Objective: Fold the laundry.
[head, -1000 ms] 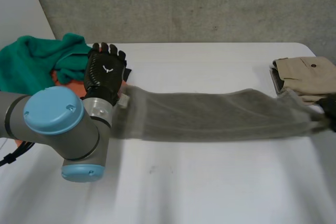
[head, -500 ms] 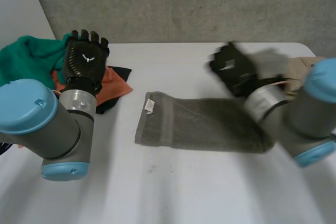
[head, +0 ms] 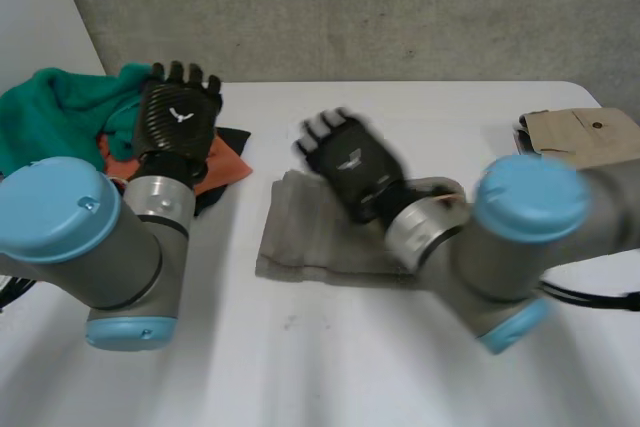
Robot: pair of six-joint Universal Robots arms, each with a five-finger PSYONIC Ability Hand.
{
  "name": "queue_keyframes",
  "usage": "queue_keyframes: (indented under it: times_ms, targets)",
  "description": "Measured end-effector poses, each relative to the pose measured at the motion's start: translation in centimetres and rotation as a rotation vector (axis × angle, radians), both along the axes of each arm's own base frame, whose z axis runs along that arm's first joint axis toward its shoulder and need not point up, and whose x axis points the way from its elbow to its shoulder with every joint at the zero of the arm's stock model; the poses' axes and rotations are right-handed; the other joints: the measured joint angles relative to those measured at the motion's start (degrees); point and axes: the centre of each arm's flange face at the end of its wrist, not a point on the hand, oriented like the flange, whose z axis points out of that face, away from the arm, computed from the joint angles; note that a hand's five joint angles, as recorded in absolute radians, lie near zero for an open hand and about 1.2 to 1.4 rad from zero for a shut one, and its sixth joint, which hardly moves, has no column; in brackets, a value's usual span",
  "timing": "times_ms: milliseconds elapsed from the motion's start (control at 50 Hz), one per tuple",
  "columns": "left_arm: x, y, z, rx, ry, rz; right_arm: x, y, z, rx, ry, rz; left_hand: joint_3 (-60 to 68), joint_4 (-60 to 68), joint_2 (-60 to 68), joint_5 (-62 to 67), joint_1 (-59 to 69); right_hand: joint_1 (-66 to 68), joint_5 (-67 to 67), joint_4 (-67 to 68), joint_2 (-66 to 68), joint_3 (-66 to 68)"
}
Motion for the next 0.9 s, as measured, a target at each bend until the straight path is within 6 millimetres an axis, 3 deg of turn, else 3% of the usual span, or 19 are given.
queue_keyframes:
  times_ms: [60, 140, 160, 200, 240, 300, 360, 420, 460, 520, 620, 700, 800, 840, 860, 900]
  targets:
    - [-1.4, 0.7, 0.0, -0.002, 0.011, -0.059, -3.1, -0.9, 1.2, 0.161, -0.066, -0.112, 0.0, 0.0, 0.0, 0.0, 0.0, 0.0, 0.0, 0.0, 0.0, 0.0]
    - [-3.0, 1.6, -0.3, 0.003, 0.017, -0.124, -5.2, -1.1, 1.0, 0.288, -0.081, -0.184, 0.0, 0.0, 0.0, 0.0, 0.0, 0.0, 0.0, 0.0, 0.0, 0.0]
    - [-4.3, 2.3, -0.9, 0.013, 0.015, -0.176, -7.1, -1.2, 0.0, 0.395, -0.065, -0.247, 0.0, 0.0, 0.0, 0.0, 0.0, 0.0, 0.0, 0.0, 0.0, 0.0]
    - [-4.3, 2.3, -0.9, 0.013, 0.015, -0.176, -7.1, -1.2, 0.0, 0.395, -0.065, -0.247, 0.0, 0.0, 0.0, 0.0, 0.0, 0.0, 0.0, 0.0, 0.0, 0.0]
    - [-6.2, 3.1, -2.5, 0.043, -0.005, -0.232, -9.7, -1.3, -2.0, 0.485, -0.001, -0.326, 0.0, 0.0, 0.0, 0.0, 0.0, 0.1, 0.0, 0.1, 0.1, 0.2]
    - [-7.0, 3.3, -3.7, 0.072, -0.025, -0.251, -10.6, -1.4, -3.0, 0.498, 0.034, -0.352, 0.0, 0.0, 0.0, 0.0, 0.0, 1.0, 0.9, 0.9, 1.1, 1.3]
    - [-7.4, 3.4, -4.7, 0.102, -0.045, -0.256, -12.1, -1.9, -5.0, 0.495, 0.107, -0.394, 0.0, 0.0, 0.0, 0.0, 0.0, 17.0, 17.6, 18.7, 20.5, 20.1]
    - [-7.4, 3.4, -4.9, 0.111, -0.051, -0.256, -12.3, -2.2, -5.4, 0.489, 0.121, -0.404, 0.0, 0.0, 0.0, 0.0, 0.0, 17.0, 17.6, 18.7, 20.5, 20.1]
    - [-7.2, 3.4, -5.3, 0.132, -0.063, -0.251, -13.1, -3.3, -6.4, 0.446, 0.181, -0.446, 0.0, 0.0, 0.0, 0.0, 0.0, 41.3, 49.8, 52.2, 53.5, 53.7]
    - [-7.0, 3.5, -5.2, 0.137, -0.065, -0.247, -13.2, -4.2, -6.3, 0.402, 0.206, -0.464, 0.0, 0.0, 0.0, 0.0, 0.0, 42.3, 51.5, 54.5, 55.0, 55.7]
    - [-5.8, 3.4, -4.0, 0.131, -0.056, -0.223, -12.4, -5.8, -4.6, 0.297, 0.214, -0.472, 0.0, 0.0, 0.0, 0.0, 0.0, 42.8, 52.1, 54.8, 55.0, 55.9]
    - [-4.5, 3.2, -2.9, 0.12, -0.045, -0.193, -10.1, -5.8, -2.7, 0.212, 0.185, -0.417, 0.0, 0.0, 0.0, 0.0, 0.0, 43.1, 52.1, 54.8, 55.0, 55.9]
    - [-2.2, 2.6, -1.6, 0.106, -0.031, -0.133, -4.3, -2.9, -0.2, 0.074, 0.12, -0.226, 0.0, 0.0, 0.0, 0.0, 0.0, 43.1, 52.8, 54.9, 55.0, 55.9]
    - [-1.4, 2.4, -1.3, 0.106, -0.026, -0.111, -2.2, -1.2, -0.1, 0.04, 0.107, -0.129, 0.0, 0.0, 0.0, 0.0, 0.0, 43.1, 52.8, 54.9, 55.0, 55.9]
    - [-1.4, 2.4, -1.3, 0.106, -0.026, -0.111, -2.2, -1.2, -0.1, 0.04, 0.107, -0.129, 0.0, 0.0, 0.0, 0.0, 0.0, 43.1, 52.8, 54.9, 55.0, 55.9]
    - [-0.7, 2.2, -1.2, 0.111, -0.017, -0.089, 0.3, 1.6, -1.1, 0.021, 0.117, 0.018, 0.0, 0.0, 0.0, 0.0, 0.0, 43.1, 52.9, 54.9, 55.0, 55.9]
